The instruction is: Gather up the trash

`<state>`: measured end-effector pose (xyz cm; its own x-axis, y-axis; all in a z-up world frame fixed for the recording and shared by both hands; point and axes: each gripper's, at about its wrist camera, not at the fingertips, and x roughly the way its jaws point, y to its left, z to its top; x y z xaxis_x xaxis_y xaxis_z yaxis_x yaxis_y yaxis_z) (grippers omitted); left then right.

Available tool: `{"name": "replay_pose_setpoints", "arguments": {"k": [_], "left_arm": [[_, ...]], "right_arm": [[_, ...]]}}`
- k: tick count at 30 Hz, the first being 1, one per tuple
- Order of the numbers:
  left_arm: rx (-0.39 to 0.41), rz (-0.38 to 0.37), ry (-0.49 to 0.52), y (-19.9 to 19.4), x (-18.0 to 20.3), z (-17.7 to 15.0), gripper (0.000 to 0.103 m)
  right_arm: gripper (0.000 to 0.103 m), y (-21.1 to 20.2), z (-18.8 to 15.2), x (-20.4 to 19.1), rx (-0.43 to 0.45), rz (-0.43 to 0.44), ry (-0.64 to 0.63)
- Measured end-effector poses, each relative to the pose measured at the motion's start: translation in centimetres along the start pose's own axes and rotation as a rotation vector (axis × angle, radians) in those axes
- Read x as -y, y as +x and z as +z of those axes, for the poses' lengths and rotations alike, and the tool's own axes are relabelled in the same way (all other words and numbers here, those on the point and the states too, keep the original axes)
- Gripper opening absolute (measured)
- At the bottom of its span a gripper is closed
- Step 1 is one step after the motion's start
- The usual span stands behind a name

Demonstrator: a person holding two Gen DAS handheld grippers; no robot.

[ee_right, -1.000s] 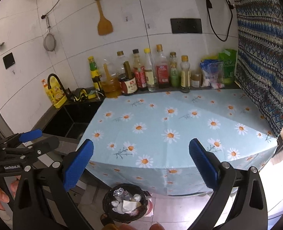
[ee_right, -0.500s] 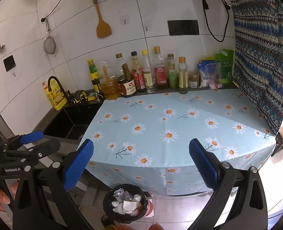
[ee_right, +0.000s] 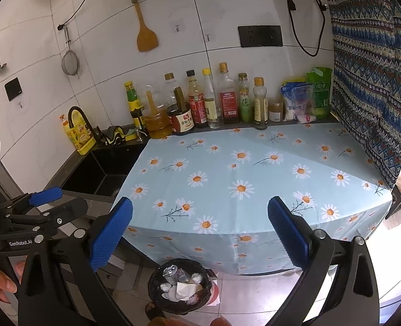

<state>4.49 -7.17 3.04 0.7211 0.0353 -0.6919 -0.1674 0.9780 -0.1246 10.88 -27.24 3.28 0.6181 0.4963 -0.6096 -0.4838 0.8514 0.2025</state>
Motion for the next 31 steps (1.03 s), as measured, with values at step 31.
{"name": "replay_pose_setpoints", "arguments": {"k": [31], "left_arm": [[-0.014, 0.012, 0.029, 0.08, 0.44, -0.21, 0.096]], "right_arm": [[0.099, 0.67, -0.58, -0.42, -0.018, 0.009, -0.002]]}}
